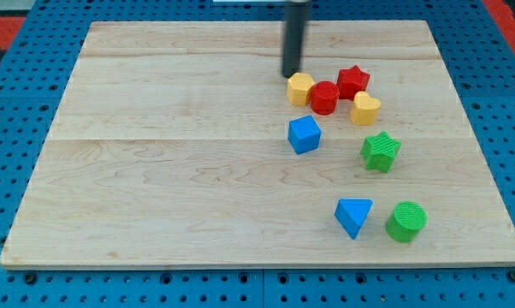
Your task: Form the group of blocks with green blue blocks at the bottom of the board
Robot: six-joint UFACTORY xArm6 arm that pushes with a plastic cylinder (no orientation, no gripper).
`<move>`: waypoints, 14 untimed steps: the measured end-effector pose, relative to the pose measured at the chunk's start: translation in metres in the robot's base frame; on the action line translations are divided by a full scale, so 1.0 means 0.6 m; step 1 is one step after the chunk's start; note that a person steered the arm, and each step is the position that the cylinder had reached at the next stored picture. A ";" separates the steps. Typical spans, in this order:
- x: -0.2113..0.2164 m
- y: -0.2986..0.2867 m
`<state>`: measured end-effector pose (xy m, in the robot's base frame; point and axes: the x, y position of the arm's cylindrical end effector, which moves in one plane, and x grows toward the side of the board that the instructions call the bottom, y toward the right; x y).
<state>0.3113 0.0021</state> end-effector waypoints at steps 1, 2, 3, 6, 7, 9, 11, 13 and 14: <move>0.008 -0.068; 0.054 0.017; 0.059 0.104; 0.218 0.181; 0.227 0.247; 0.257 0.292; 0.285 0.336; 0.286 0.404; 0.305 0.470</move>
<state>0.4943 0.2839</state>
